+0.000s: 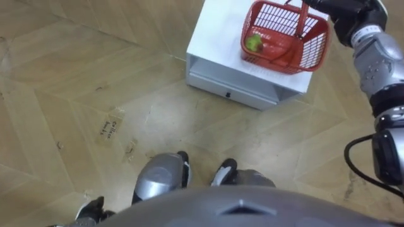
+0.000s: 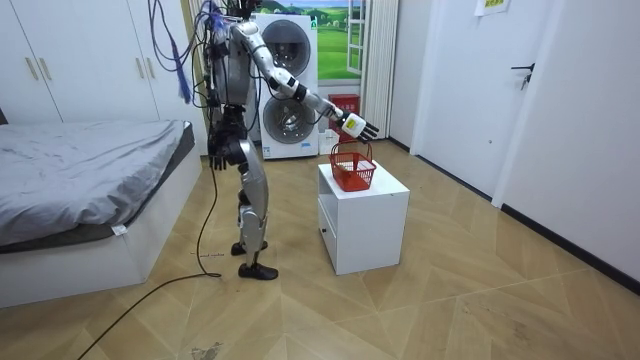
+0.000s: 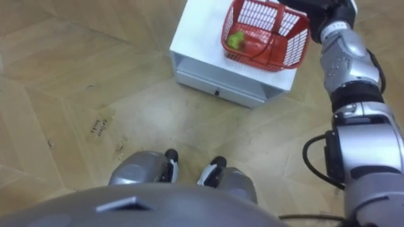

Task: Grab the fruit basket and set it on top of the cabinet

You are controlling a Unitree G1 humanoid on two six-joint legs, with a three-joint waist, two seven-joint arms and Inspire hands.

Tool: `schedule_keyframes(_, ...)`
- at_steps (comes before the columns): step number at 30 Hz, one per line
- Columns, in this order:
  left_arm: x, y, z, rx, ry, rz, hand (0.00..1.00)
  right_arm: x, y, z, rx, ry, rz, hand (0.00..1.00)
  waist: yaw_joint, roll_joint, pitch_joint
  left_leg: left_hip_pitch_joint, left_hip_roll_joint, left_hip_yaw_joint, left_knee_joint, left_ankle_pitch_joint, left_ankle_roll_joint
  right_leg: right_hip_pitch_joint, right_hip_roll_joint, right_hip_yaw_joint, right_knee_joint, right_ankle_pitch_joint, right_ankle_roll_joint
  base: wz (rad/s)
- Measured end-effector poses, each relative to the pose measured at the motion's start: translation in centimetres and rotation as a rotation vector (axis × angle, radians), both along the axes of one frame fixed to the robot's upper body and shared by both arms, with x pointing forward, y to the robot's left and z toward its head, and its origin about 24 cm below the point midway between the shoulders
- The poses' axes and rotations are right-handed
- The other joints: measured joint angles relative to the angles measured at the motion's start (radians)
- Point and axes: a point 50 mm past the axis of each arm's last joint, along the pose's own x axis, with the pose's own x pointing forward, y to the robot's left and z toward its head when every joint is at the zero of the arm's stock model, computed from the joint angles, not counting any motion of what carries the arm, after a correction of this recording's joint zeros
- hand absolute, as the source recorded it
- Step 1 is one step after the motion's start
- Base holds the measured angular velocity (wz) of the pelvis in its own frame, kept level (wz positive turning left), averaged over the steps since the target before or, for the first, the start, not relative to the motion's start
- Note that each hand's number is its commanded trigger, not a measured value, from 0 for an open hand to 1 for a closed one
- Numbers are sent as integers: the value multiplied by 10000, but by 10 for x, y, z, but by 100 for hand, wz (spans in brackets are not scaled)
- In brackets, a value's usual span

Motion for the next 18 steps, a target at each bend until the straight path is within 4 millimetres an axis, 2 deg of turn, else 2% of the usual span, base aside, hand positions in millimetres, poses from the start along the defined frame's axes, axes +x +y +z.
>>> schedule_keyframes(4, -2, 0, 0, 33, 35, 77, 0, -1, 3, 3, -133, -199, 202, 0, -138, -2, -1, 91, 16, 151, -50, 0, 0, 7, 66, 177, -25, 7, 12, -10)
schedule_keyframes(7, -3, 4, 1, 257, -68, 425, 0, -7, 4, 1, -910, -118, 554, 0, -240, -13, -13, 376, 43, 215, -253, 1, -1, 290, 96, 183, -236, 32, 52, -4)
schedule_keyframes(8, -5, 5, 2, 374, -78, 539, 0, -11, 5, -1, -1163, -74, 684, 0, -309, -35, -63, 481, 43, 220, -341, 3, -5, 385, 113, 179, -306, 40, 65, 0)
schedule_keyframes(10, -8, 6, 2, 417, -76, 809, 0, -17, 4, -5, -1310, 19, 771, 0, -443, -29, -84, 704, 47, 241, -472, 7, -10, 617, 159, 176, -441, 65, 98, 0)
schedule_keyframes(11, -11, 6, 3, 439, -96, 980, 0, -24, 2, -10, -1463, 165, 758, 0, -482, -22, -138, 778, 50, 243, -583, 7, -10, 759, 250, 174, -577, 99, 128, 0)
schedule_keyframes(14, -11, 7, 3, 483, -198, 1241, 0, -36, -2, -17, -1748, 394, 757, 0, -536, -3, -150, 1022, 53, 292, -699, 7, -10, 950, 264, 195, -707, 133, 150, -4)
schedule_keyframes(18, -9, 5, 3, 626, -344, 1303, 0, -43, -3, -22, -1956, 604, 847, 0, -742, 67, -155, 1259, 54, 294, -753, 7, -10, 1128, 260, 222, -726, 122, 167, -1)
